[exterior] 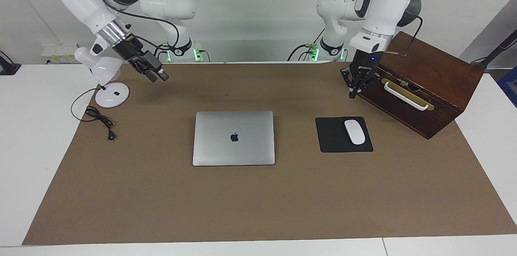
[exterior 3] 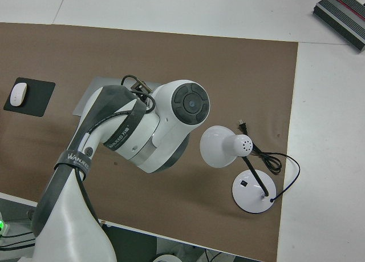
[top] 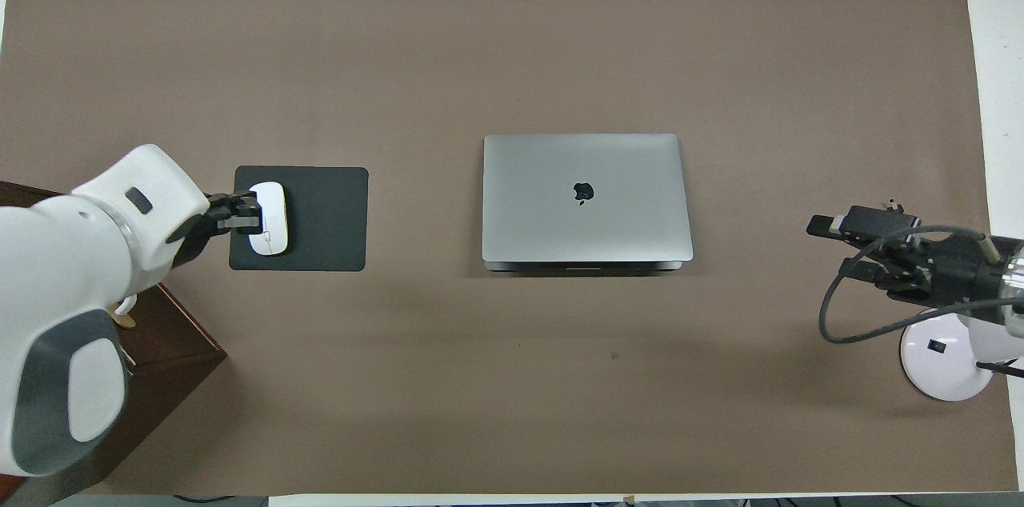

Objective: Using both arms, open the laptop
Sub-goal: 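Move the left gripper and the right gripper toward the laptop's near edge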

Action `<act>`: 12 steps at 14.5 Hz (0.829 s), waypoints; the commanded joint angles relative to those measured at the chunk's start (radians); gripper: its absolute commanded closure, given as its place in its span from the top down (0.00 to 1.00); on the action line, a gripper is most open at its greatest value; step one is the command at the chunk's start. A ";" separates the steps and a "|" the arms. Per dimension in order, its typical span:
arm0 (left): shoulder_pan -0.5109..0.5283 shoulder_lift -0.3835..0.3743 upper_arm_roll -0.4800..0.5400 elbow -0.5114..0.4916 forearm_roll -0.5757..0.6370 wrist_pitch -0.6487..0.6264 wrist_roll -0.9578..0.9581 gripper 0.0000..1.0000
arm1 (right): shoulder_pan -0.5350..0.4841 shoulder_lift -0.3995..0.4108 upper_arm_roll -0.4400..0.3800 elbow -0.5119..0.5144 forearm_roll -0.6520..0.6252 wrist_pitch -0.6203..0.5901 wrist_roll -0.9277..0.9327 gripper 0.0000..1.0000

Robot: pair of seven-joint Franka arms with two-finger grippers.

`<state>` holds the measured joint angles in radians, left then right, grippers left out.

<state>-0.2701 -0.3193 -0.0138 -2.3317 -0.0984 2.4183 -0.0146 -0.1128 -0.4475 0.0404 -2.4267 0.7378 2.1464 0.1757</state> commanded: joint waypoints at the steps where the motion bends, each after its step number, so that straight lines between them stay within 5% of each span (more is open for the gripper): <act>1: -0.081 -0.095 0.015 -0.179 -0.012 0.166 0.022 0.00 | 0.083 -0.082 0.006 -0.106 0.035 0.113 0.100 1.00; 8: -0.257 -0.081 0.012 -0.348 -0.012 0.465 0.028 0.00 | 0.293 -0.089 0.009 -0.213 0.210 0.383 0.226 1.00; 12: -0.362 0.034 0.012 -0.393 -0.012 0.660 0.030 0.00 | 0.481 -0.001 0.009 -0.230 0.353 0.619 0.248 1.00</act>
<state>-0.5802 -0.3519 -0.0167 -2.7027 -0.0984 2.9695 -0.0093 0.3094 -0.4917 0.0487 -2.6506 1.0357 2.6792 0.4050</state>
